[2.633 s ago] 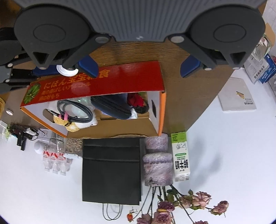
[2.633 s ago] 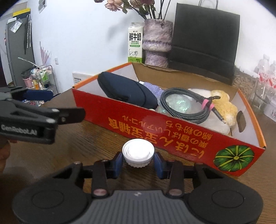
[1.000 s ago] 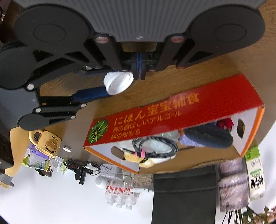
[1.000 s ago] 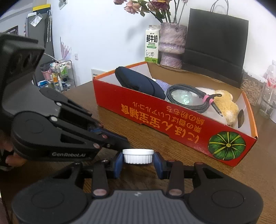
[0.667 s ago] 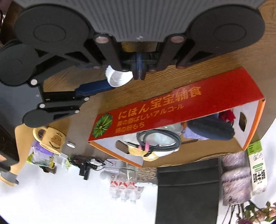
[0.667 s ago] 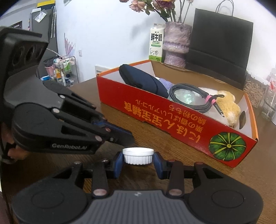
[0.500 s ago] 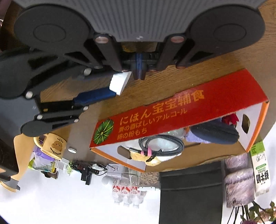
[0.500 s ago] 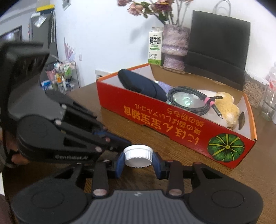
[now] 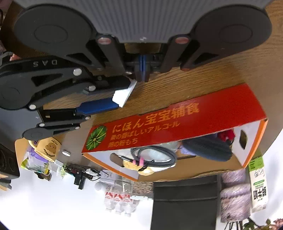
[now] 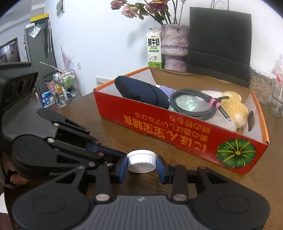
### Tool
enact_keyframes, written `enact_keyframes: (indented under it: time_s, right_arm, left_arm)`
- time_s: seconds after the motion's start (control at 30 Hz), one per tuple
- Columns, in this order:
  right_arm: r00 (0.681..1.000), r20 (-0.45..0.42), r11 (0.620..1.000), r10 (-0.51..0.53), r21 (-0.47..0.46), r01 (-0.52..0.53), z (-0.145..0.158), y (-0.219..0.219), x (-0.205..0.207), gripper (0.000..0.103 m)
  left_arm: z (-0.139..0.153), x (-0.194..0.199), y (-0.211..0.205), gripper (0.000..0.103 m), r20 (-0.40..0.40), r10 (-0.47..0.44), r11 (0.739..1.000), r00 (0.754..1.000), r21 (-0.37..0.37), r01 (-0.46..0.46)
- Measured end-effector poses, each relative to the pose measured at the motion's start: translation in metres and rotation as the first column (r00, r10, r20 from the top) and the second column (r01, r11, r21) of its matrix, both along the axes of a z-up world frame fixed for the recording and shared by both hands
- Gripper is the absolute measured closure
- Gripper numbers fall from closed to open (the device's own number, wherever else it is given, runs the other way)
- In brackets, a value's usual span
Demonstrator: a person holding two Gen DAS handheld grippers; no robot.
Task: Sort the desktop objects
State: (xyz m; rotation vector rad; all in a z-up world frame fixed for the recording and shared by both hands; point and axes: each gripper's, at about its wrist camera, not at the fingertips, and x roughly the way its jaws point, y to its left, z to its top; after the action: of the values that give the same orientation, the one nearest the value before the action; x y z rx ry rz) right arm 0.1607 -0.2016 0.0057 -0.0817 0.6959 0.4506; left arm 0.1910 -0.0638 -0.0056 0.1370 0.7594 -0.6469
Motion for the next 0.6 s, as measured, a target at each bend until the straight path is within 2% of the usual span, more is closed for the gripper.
enact_keyframes:
  time_s: [0.23, 0.6]
  right_arm:
    - [1.0, -0.006, 1.0, 0.006, -0.006, -0.006, 0.004, 0.012, 0.012, 0.069]
    - [1.0, -0.019, 1.0, -0.017, -0.018, 0.017, 0.004, 0.022, 0.031, 0.069]
  left_arm:
    - [0.0, 0.008, 0.013, 0.101, 0.007, 0.071, 0.997, 0.997, -0.027, -0.071]
    - [-0.001, 0.014, 0.017, 0.101, -0.002, 0.083, 0.997, 0.997, -0.009, -0.083]
